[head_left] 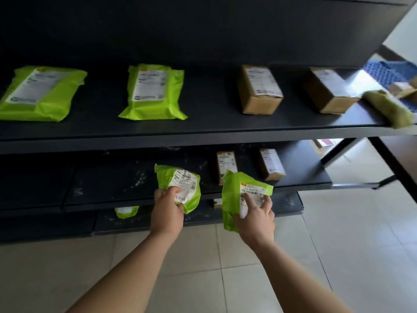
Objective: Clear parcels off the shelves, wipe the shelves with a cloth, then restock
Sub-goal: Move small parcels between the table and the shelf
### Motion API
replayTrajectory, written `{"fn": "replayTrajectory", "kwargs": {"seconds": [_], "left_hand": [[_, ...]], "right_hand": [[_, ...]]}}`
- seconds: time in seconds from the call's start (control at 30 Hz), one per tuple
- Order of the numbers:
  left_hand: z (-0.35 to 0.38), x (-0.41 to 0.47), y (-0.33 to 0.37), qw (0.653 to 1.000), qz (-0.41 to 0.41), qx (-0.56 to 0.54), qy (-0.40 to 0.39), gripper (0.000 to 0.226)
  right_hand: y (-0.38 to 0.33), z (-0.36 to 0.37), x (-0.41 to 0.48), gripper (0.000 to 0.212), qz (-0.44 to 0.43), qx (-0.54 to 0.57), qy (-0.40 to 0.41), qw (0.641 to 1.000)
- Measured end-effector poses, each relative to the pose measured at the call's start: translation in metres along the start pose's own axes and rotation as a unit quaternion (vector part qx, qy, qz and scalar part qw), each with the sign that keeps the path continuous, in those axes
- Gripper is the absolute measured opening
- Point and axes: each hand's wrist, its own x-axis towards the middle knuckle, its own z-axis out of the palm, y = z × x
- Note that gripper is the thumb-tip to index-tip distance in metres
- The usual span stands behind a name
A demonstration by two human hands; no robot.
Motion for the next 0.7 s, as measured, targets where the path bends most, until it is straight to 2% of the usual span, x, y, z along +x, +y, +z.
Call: {"fn": "replayTrajectory", "kwargs": {"seconds": [0.43,0.7], "left_hand": [[0.103,-0.098,0.195,0.996,0.078,-0.027,-0.047,0.032],[0.181,-0.160,0.323,0.980,0.164,-0.034,-0.103,0.033]], "right_hand": [[0.197,-0.159,-0.034,0.066,0.059,0.074,0.085,0.992],[0.332,-0.253,-0.041,0.067,0.147,0.088,0.145,0.975]]}}
